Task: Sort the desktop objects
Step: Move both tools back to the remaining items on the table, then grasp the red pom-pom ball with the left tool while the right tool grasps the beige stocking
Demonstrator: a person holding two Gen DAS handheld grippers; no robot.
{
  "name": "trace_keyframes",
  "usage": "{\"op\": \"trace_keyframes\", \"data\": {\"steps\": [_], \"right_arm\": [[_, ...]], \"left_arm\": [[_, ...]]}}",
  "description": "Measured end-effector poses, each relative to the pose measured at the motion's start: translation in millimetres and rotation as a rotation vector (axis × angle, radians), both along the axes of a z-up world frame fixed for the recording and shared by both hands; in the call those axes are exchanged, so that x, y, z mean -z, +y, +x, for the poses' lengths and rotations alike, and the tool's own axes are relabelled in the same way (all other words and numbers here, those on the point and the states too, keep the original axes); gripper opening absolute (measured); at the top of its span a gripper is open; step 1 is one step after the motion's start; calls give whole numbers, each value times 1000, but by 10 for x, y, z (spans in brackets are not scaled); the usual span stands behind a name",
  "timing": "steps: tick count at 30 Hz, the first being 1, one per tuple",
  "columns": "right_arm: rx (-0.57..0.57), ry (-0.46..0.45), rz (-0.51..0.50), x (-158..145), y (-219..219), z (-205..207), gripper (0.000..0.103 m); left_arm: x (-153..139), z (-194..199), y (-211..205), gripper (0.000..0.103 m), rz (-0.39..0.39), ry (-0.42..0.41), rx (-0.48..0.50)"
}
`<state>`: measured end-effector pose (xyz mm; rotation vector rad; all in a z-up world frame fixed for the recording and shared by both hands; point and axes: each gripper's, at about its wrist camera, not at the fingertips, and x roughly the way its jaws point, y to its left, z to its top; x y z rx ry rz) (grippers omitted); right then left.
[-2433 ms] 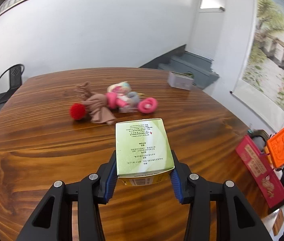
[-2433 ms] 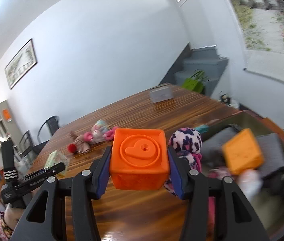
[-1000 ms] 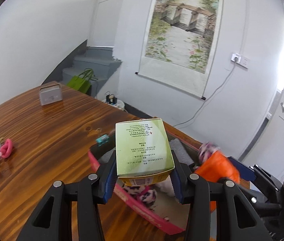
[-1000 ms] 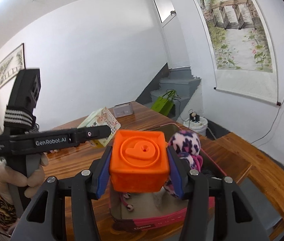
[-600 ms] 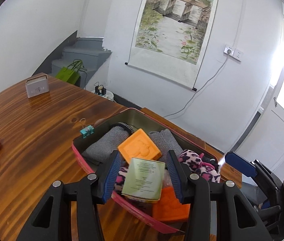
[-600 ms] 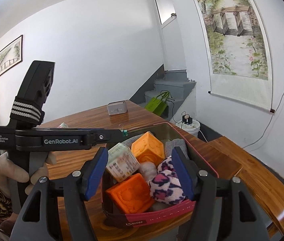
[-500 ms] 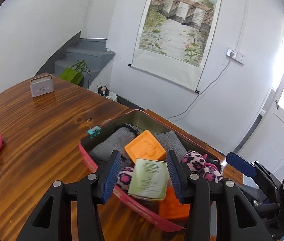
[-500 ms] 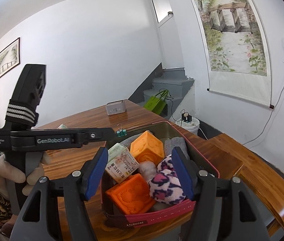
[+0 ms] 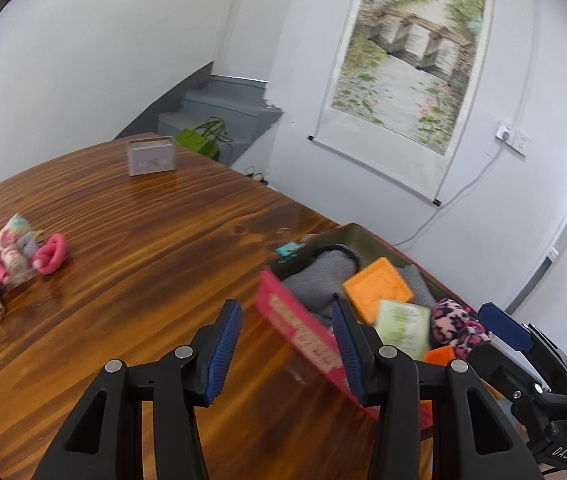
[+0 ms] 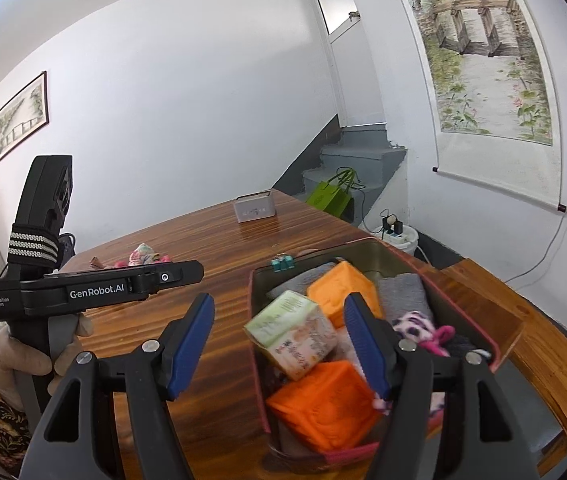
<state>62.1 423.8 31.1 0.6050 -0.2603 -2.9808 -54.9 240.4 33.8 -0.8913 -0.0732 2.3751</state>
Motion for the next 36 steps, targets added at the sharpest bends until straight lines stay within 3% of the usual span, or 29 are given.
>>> {"op": "trace_keyframes", "data": {"steps": [8,20,26,36], "right_arm": [[-107,-52,-36,26,-531,-367,73],[-247,-169,-88,218,-1342,-1024,76],[-280,-186,-64,300,-1645,-1301,76],[-289,-245,-76,517,-1743,-1620,76]], "left_arm": [[126,-141,-906,48,-15,-25,-179],[444,-597,-2586,48,-66,-87,-536],[654,-969,-3007,48,-110,-116,-600],[928,-1463,-3040,48,-135,-167,-561]]}}
